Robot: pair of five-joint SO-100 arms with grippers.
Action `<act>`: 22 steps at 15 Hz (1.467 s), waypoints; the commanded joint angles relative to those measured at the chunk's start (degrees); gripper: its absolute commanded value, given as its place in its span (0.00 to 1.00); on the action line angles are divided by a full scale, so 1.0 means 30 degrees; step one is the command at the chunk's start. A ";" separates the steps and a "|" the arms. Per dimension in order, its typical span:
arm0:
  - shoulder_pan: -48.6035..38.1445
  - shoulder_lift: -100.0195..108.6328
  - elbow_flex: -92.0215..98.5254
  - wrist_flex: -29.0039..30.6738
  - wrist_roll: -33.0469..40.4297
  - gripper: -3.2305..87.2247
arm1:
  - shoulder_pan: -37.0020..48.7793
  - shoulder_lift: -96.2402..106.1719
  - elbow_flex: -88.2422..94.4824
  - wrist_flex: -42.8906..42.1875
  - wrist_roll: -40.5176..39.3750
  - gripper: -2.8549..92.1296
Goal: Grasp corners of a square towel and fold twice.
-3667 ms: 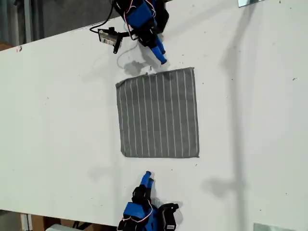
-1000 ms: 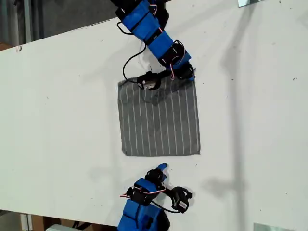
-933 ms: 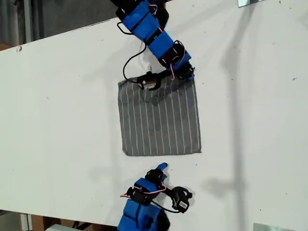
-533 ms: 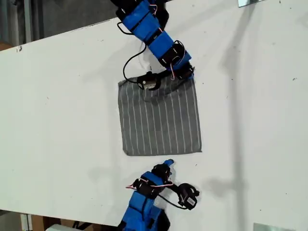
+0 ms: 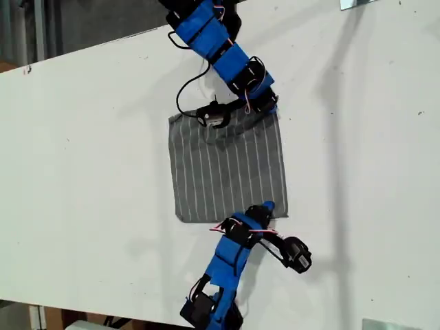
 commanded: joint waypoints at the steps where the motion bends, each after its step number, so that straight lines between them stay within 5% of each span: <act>1: 0.0762 0.0410 -0.1113 0.0469 -0.0615 0.31 | -0.0352 -0.0117 0.0088 -0.0088 0.0146 0.03; 9: 0.1377 -0.1846 -0.1729 -0.1670 -0.0293 0.30 | -0.0439 0.0029 -0.0322 0.0293 0.0146 0.03; 11: 0.1201 -0.2314 -0.1758 -0.2373 -0.0557 0.03 | -0.0410 0.0059 -0.0381 0.0352 0.0146 0.03; 14: 0.1406 -0.3164 -0.2432 -0.3135 -0.0645 0.03 | -0.0410 0.0029 -0.0879 0.0645 0.0146 0.03; 22: 0.1436 0.0820 -0.3984 0.0381 0.0615 0.03 | 0.0293 -0.0732 -1.2041 1.1836 -0.1172 0.03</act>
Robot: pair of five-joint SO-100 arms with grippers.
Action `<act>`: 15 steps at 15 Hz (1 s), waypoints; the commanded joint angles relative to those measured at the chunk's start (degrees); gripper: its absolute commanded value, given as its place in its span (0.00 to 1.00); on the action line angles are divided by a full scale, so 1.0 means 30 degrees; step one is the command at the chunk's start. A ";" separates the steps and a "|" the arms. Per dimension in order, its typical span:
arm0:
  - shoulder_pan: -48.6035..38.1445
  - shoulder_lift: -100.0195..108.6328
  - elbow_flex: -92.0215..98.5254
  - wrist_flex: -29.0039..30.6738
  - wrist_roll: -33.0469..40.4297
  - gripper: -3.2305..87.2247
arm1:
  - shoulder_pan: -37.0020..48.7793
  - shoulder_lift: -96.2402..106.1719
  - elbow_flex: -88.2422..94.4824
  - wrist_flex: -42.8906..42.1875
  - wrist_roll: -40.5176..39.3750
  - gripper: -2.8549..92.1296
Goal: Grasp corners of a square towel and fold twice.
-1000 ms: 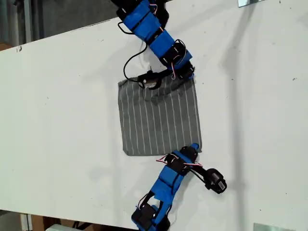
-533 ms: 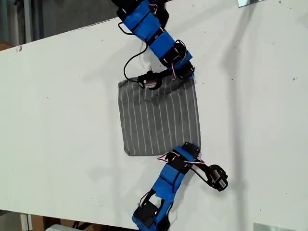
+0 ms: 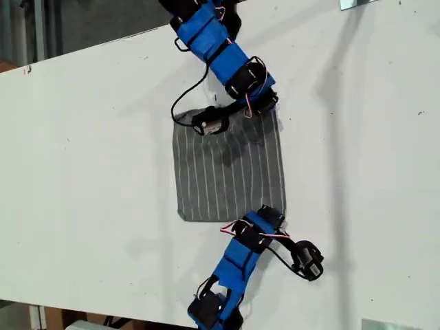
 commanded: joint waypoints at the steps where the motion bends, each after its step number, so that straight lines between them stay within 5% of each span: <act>1: -0.0205 0.2812 -0.0908 0.0938 0.0820 0.03 | 0.0645 0.0410 -0.2783 0.2080 -0.0586 0.03; 8: -0.3223 0.9111 0.1523 0.3076 0.4189 0.03 | 0.5801 0.4570 -0.1582 0.2754 -0.3604 0.03; 15: -1.0518 1.6230 1.3037 -0.0469 0.6504 0.03 | 1.3887 0.9346 0.4248 -0.0791 -0.7588 0.03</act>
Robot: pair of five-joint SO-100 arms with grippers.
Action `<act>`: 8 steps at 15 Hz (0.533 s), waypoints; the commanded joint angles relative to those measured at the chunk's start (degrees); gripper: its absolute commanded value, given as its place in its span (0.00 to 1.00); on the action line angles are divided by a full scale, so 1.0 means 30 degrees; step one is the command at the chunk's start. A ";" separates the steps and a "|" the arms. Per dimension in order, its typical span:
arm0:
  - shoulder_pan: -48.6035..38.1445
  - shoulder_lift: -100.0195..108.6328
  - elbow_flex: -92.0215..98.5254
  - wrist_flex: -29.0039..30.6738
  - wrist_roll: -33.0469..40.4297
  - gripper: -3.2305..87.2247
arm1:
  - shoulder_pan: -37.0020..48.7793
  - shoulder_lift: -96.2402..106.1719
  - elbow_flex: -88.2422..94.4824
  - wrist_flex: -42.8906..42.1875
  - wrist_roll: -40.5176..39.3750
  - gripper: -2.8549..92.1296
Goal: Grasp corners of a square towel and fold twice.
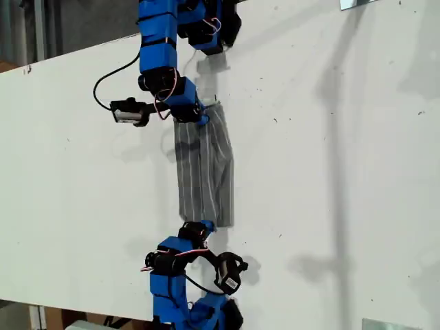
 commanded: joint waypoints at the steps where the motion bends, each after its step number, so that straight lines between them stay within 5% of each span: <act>1: -0.2256 0.2080 0.2139 -0.1084 0.0996 0.03 | 0.2607 0.1611 0.1289 -0.1465 -0.1143 0.03; 8: -0.7764 -0.1143 0.1758 -0.3047 0.5479 0.03 | 0.9111 -0.0645 0.2637 -0.3662 -0.4541 0.03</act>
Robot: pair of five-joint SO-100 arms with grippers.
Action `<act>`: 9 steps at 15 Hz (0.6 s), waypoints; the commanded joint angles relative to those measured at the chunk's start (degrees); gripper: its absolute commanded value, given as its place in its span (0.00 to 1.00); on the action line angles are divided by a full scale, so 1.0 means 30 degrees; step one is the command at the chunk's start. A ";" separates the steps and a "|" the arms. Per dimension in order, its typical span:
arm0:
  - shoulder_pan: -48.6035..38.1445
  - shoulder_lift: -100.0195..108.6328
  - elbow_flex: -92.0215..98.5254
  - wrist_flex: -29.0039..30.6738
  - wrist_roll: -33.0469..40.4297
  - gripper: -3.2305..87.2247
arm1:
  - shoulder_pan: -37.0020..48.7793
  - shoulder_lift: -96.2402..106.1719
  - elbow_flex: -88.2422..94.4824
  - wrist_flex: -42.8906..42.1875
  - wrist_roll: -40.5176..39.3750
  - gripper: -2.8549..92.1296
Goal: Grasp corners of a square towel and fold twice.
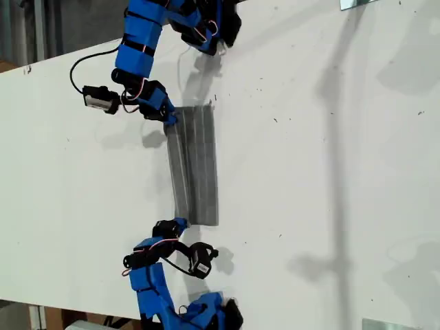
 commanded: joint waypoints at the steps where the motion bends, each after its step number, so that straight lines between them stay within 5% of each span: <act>1: -0.1553 -0.1992 -0.1846 -0.0176 0.1172 0.03 | 0.1436 -0.1084 0.0264 -0.0879 -0.0615 0.03; 9: 0.1143 -0.3193 -0.4131 0.2432 0.0059 0.03 | -0.3018 0.2754 0.1963 0.1611 0.0820 0.03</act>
